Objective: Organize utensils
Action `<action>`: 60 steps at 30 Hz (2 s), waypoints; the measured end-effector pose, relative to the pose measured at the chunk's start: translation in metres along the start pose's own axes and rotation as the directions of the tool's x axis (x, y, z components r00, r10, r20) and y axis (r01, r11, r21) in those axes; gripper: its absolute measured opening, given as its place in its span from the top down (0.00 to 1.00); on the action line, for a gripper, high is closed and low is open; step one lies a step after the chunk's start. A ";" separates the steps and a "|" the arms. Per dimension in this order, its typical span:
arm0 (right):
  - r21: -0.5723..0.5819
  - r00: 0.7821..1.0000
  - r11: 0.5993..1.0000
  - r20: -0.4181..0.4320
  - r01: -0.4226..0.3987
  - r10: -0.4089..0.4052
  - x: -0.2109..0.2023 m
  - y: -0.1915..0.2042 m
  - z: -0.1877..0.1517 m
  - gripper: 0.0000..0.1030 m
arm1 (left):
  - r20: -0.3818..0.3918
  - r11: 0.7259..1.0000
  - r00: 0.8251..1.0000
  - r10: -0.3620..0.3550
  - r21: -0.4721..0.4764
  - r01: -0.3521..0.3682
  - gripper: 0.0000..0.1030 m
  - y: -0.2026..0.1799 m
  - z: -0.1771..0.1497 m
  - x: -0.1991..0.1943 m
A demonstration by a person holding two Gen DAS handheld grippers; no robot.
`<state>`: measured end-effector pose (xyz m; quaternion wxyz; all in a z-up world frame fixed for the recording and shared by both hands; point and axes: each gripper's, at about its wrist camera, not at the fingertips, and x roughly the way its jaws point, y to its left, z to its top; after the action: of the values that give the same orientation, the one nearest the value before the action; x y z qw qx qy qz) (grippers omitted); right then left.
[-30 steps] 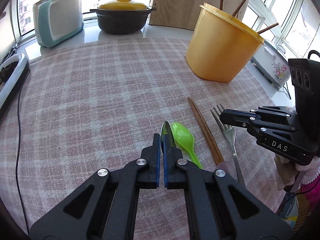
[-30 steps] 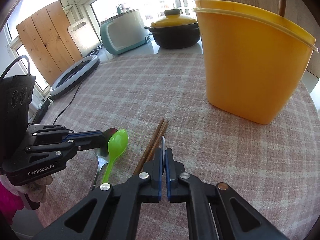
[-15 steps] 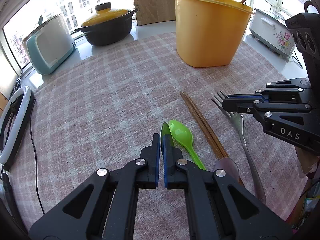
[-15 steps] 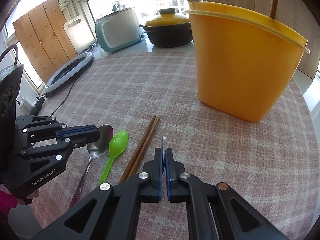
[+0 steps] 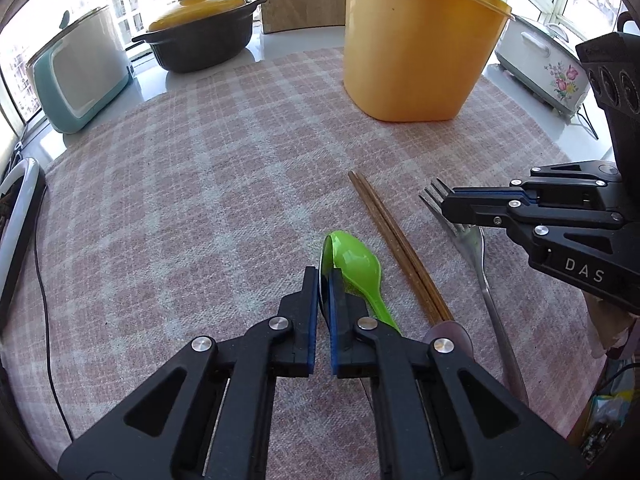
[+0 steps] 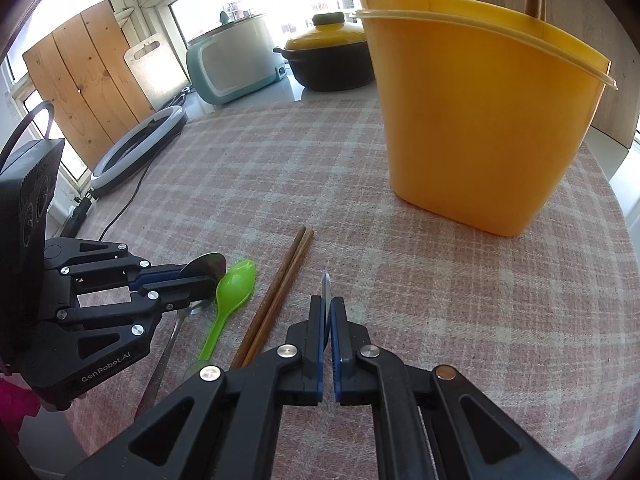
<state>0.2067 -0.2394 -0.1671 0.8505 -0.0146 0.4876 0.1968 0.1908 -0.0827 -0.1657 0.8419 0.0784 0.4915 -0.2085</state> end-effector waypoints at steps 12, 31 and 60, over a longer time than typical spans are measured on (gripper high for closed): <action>0.004 0.993 1.000 0.112 -0.023 0.023 -0.048 0.001 0.003 1.00 | 0.155 0.997 0.986 -0.061 -0.041 0.068 1.00 0.015 0.017 -0.069; -0.031 0.873 0.991 0.477 0.129 -0.098 -0.175 0.005 0.032 1.00 | 0.423 0.992 0.898 -0.120 0.007 0.129 1.00 0.005 0.100 -0.160; 0.085 0.703 0.919 0.618 0.384 -0.351 -0.229 -0.054 0.099 1.00 | 0.505 0.996 0.862 -0.044 -0.046 0.077 1.00 -0.017 0.212 -0.137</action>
<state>0.2048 -0.3408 0.0674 0.9842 -0.0670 0.1616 0.0290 0.2932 -0.1322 0.0605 0.9361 -0.0212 0.2634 -0.2321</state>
